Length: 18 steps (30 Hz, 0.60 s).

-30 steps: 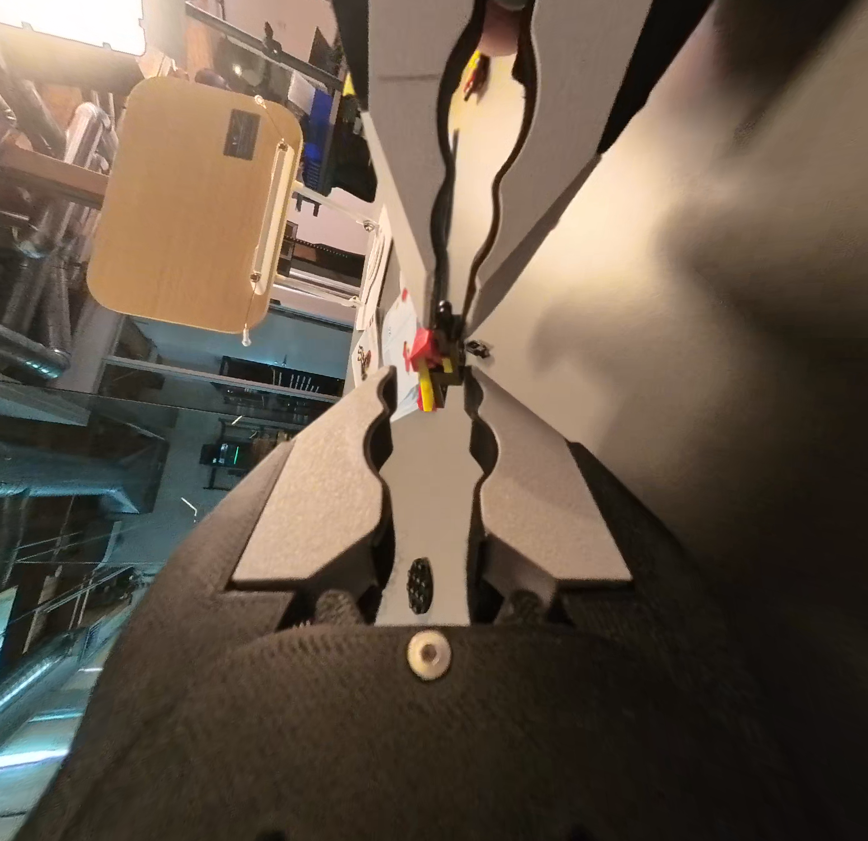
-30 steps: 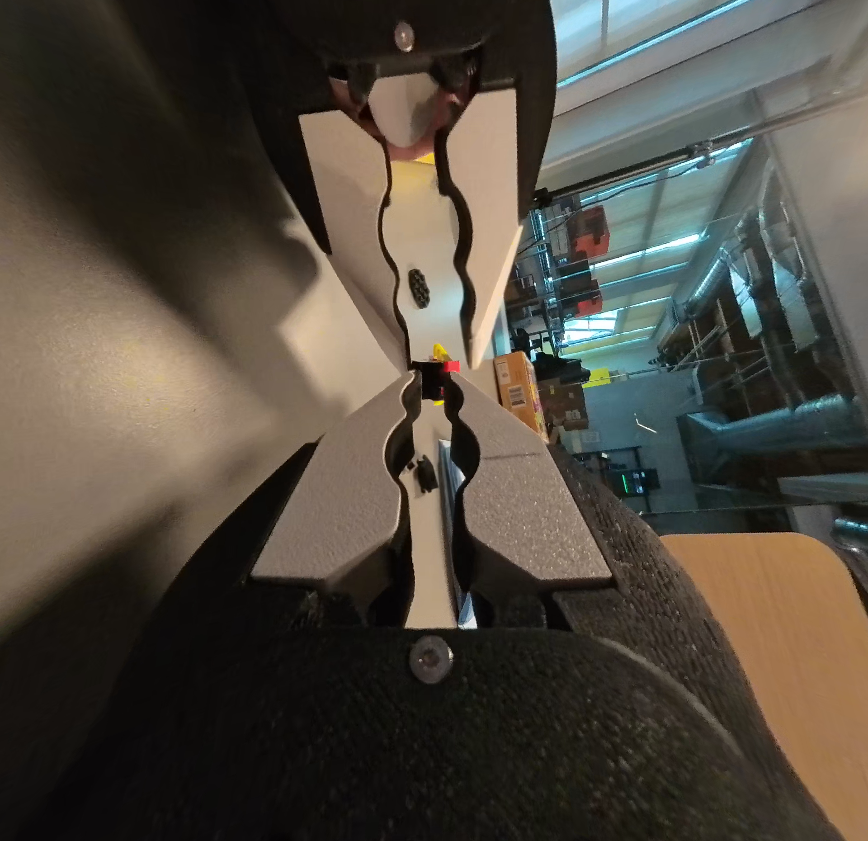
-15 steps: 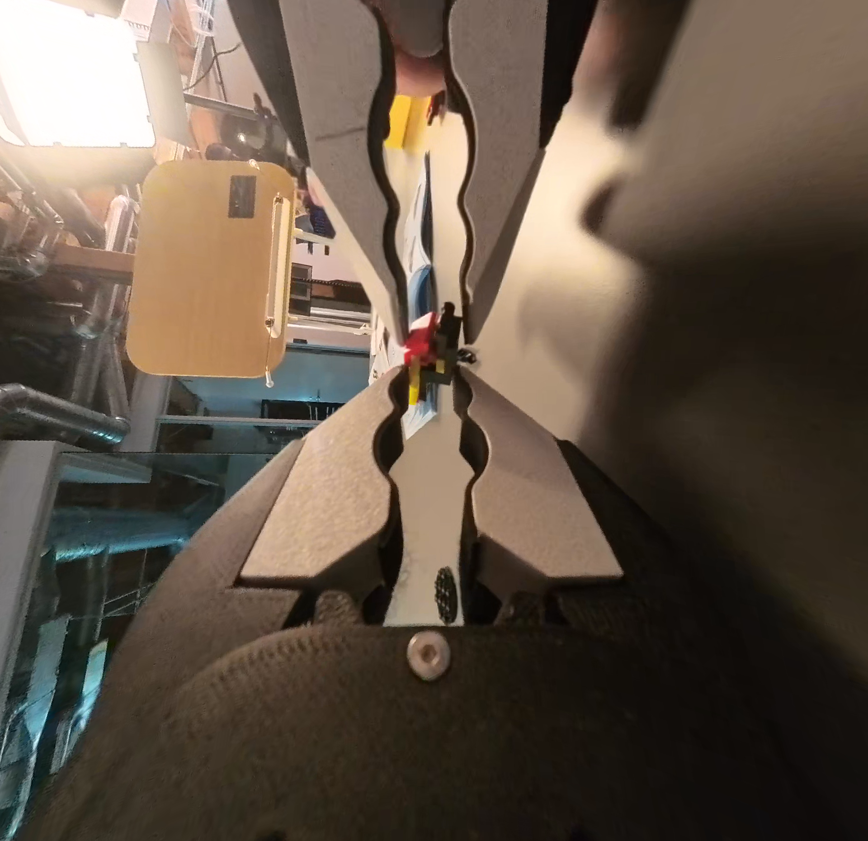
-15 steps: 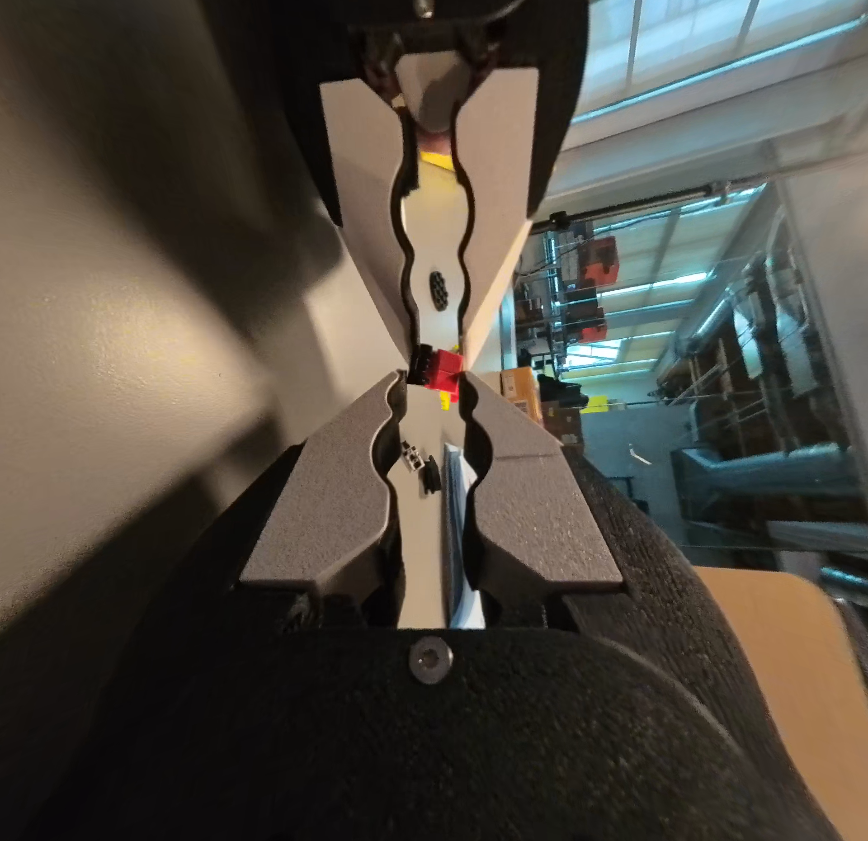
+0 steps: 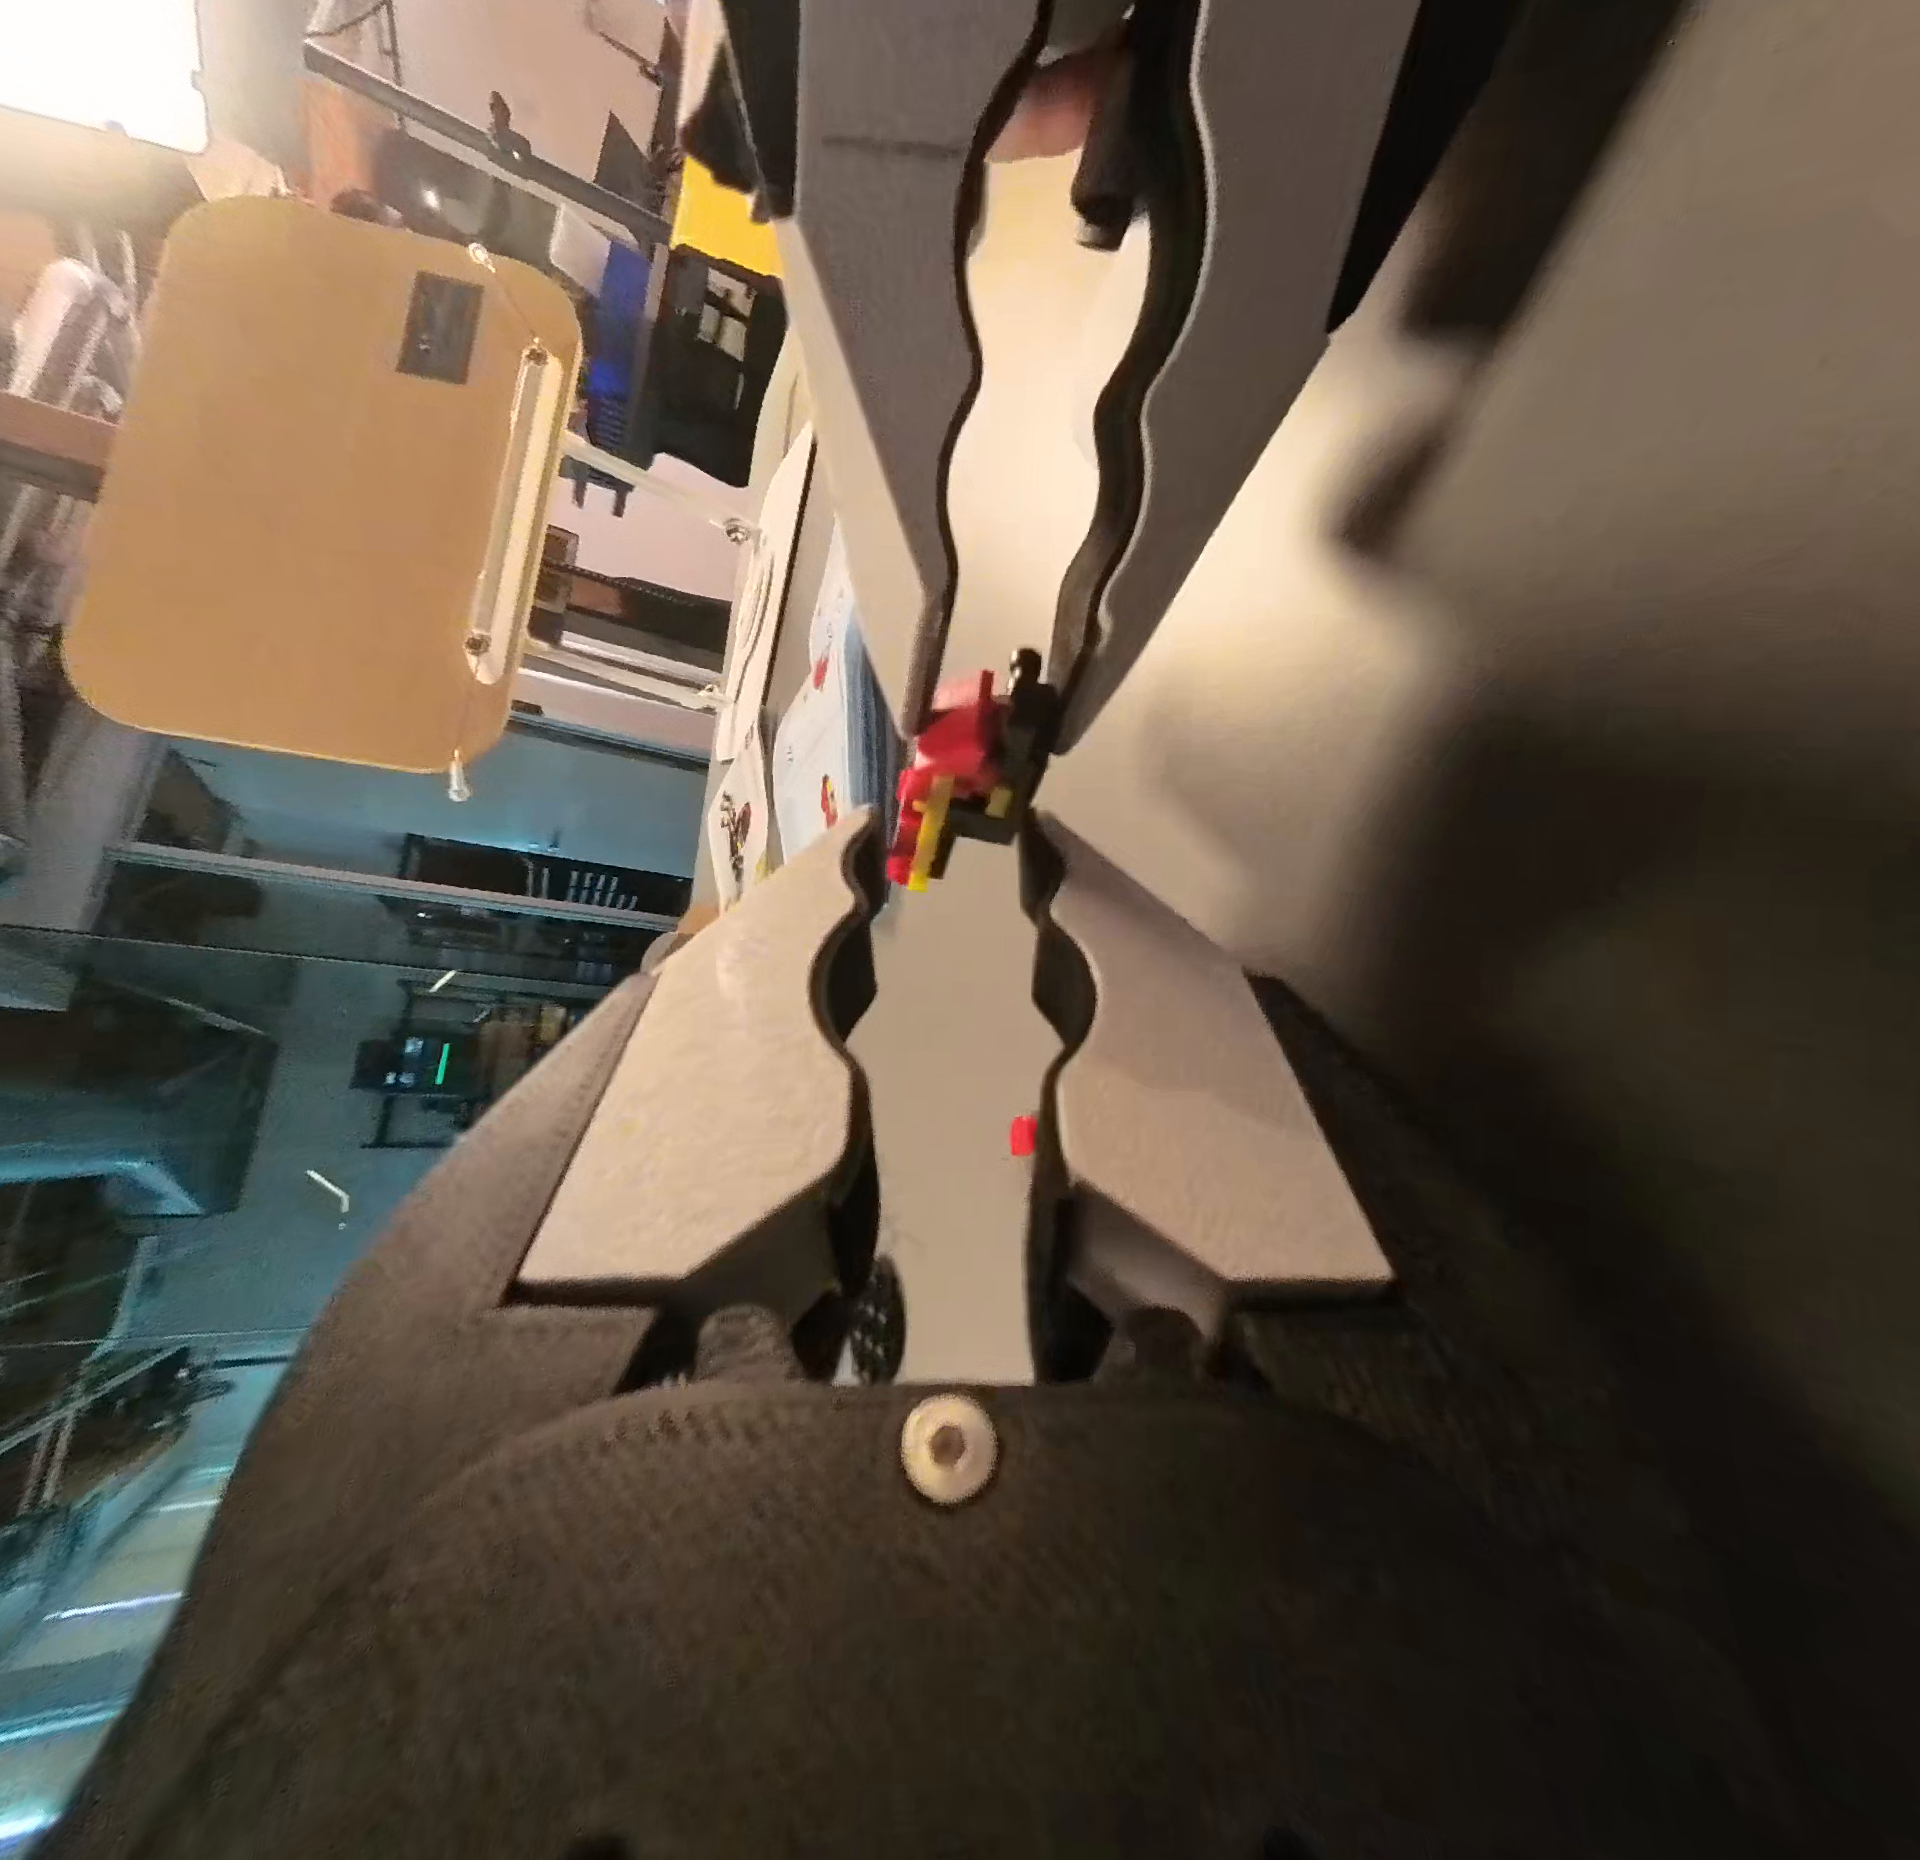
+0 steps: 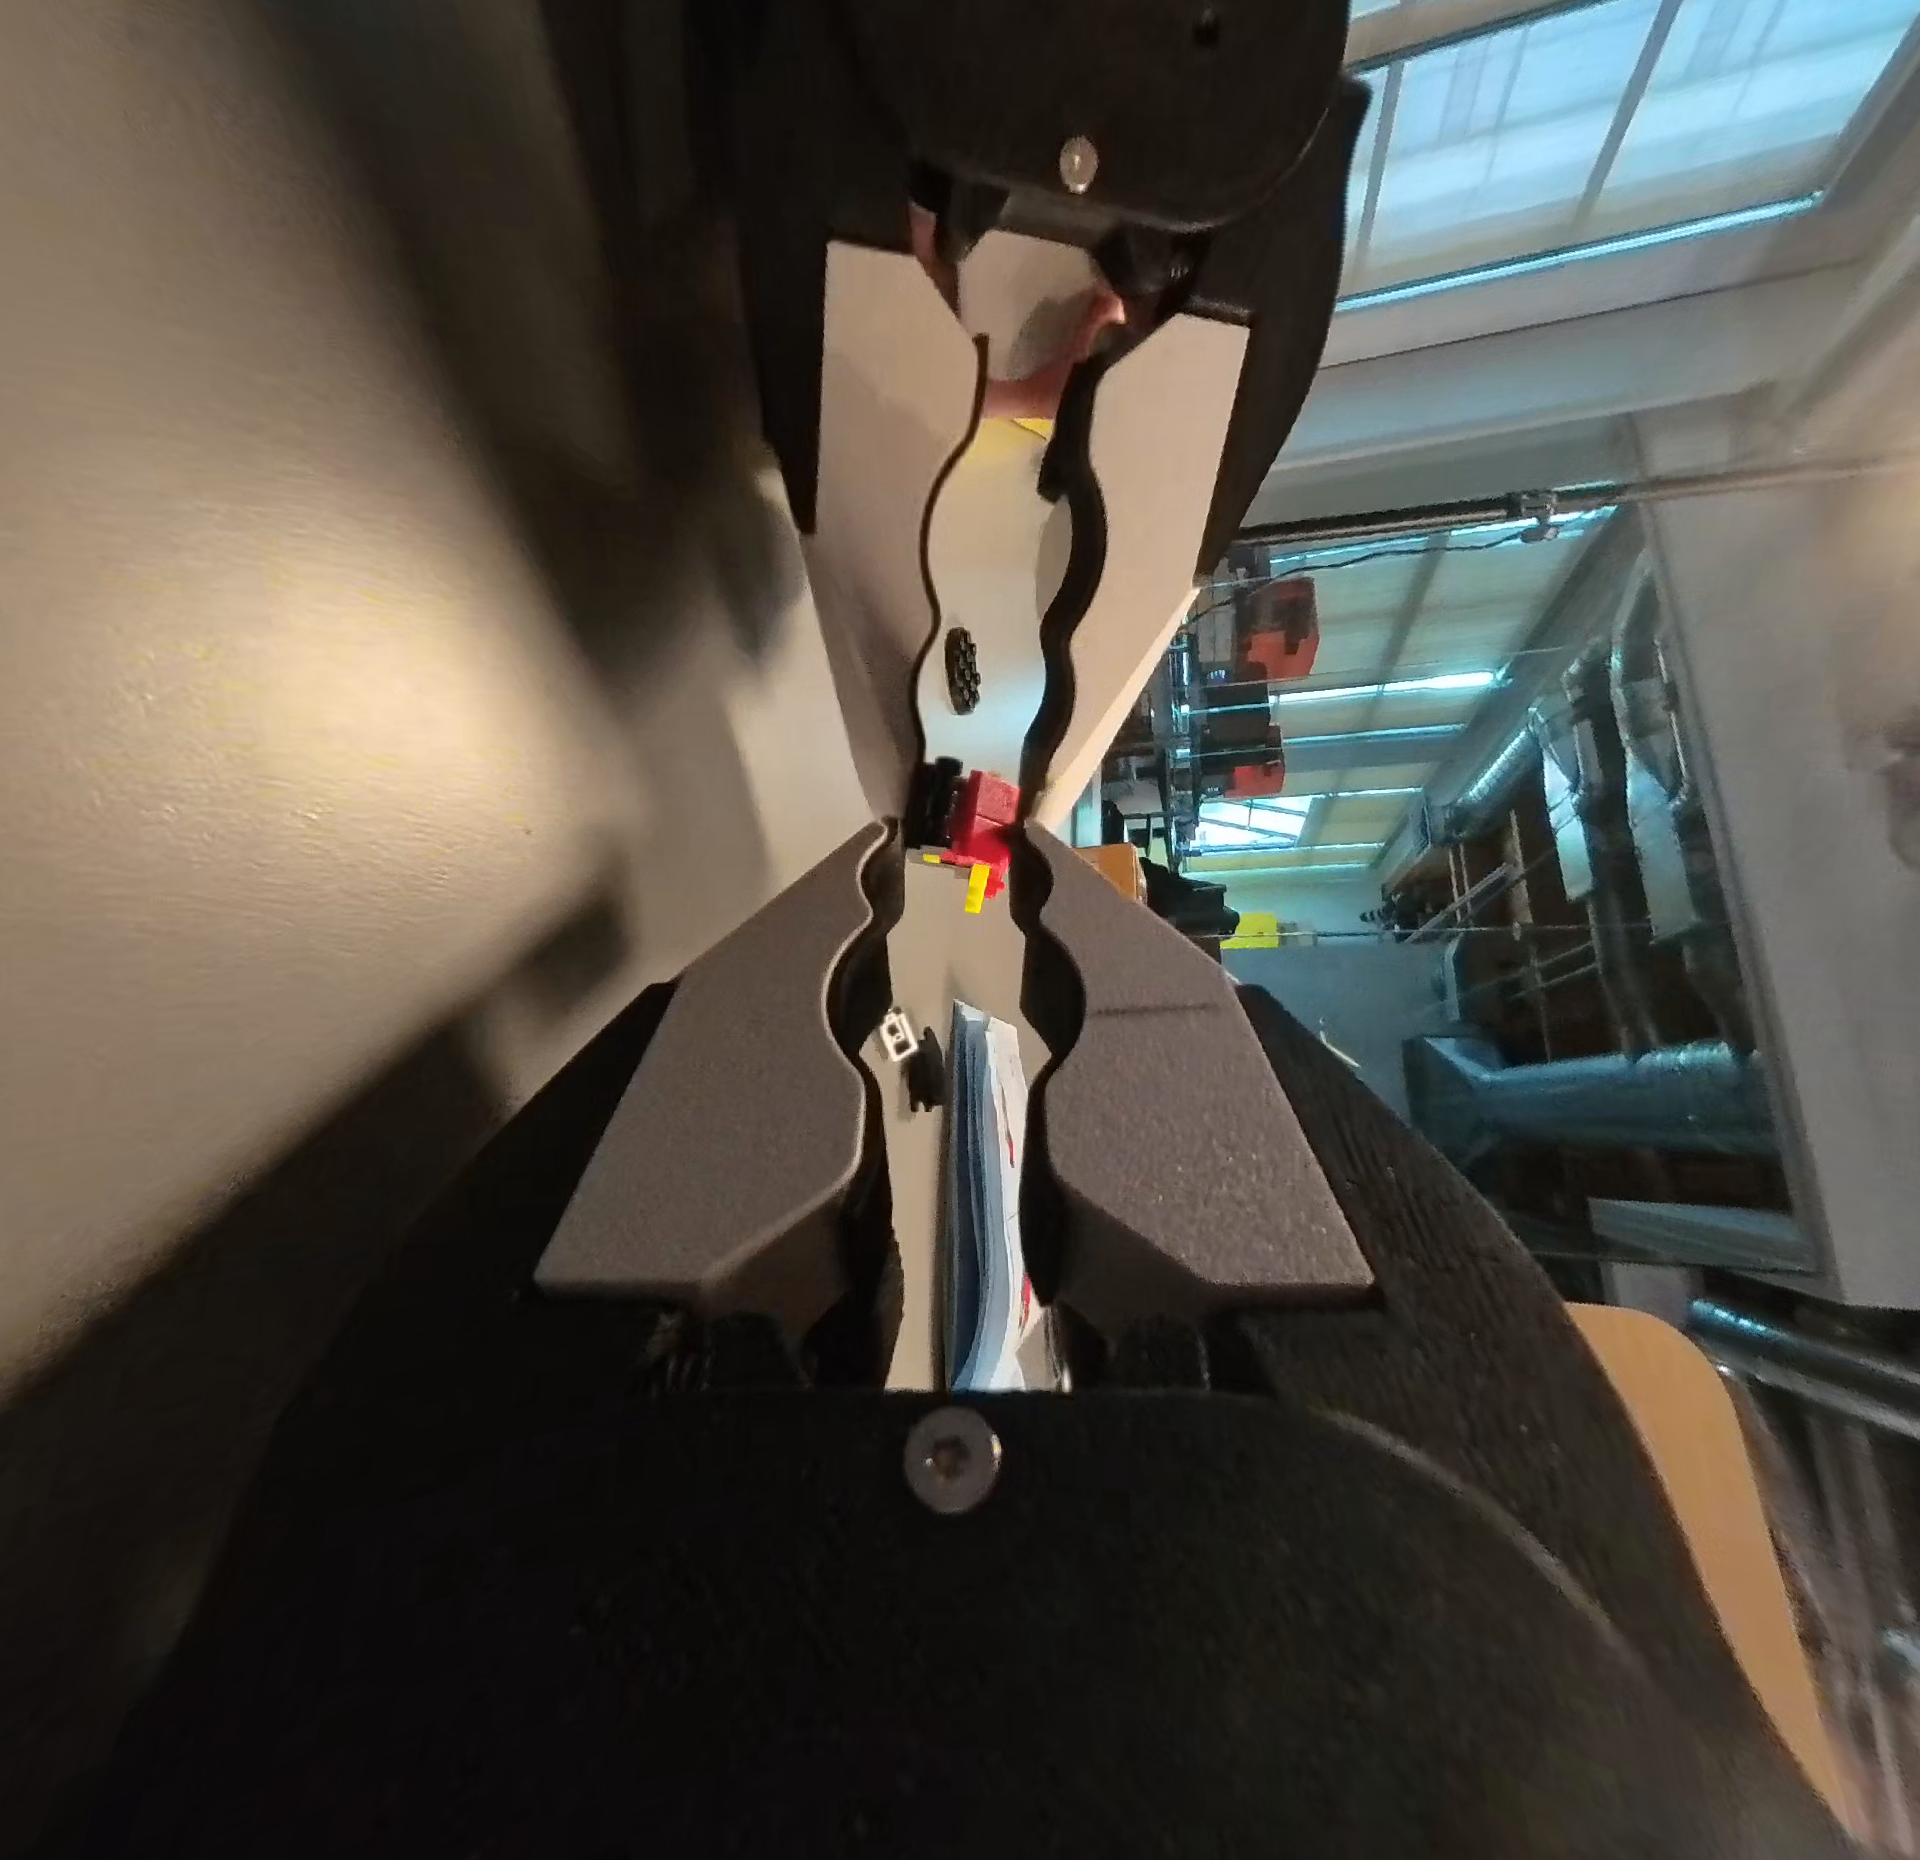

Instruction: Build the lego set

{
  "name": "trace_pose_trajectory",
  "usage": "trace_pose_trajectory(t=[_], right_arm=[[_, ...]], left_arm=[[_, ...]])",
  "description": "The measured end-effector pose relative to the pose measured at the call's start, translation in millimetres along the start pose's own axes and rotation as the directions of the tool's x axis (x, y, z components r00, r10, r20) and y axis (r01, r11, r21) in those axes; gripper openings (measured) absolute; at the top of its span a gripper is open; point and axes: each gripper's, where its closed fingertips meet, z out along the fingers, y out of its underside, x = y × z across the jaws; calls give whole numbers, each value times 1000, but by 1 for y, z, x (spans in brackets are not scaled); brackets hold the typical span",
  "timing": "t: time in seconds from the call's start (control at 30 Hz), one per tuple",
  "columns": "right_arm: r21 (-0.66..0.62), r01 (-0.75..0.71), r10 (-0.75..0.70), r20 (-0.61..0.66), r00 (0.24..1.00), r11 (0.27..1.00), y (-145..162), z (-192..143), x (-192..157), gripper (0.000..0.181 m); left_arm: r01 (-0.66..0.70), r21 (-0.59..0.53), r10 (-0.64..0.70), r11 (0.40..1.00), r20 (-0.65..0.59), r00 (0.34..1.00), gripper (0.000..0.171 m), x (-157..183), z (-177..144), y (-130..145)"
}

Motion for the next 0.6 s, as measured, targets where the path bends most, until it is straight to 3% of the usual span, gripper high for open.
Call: trace_pose_trajectory(t=[0.03,0.1,0.17,0.27,0.33,0.4,0.5,0.6], right_arm=[[12,-3,3,3,1000,1000,-2,-1,0,18],[155,-48,39,66,997,987,-20,-11,-5,19],[242,-166,133,145,980,956,-24,-25,-3,23],[104,-463,422,276,864,880,13,-29,6,31],[-67,-646,608,424,671,760,37,-33,-10,33],[-236,-720,718,498,487,652,55,-37,-30,33],[-265,-753,747,522,413,602,61,-41,-36,21],[-299,-759,769,510,386,579,65,-43,-36,20]], left_arm=[[-17,-4,17,1000,3,1000,24,0,-1,2],[-72,-20,73,997,34,997,18,-1,-7,7],[-157,-33,159,987,87,983,18,-3,-15,7],[-241,-30,243,970,114,963,18,-1,-20,7],[-270,-30,271,962,123,955,18,0,-20,5],[-273,-26,274,962,119,954,18,2,-19,5],[-279,-12,278,960,118,953,18,3,-20,3],[-313,-14,312,950,127,942,18,4,-21,1]])
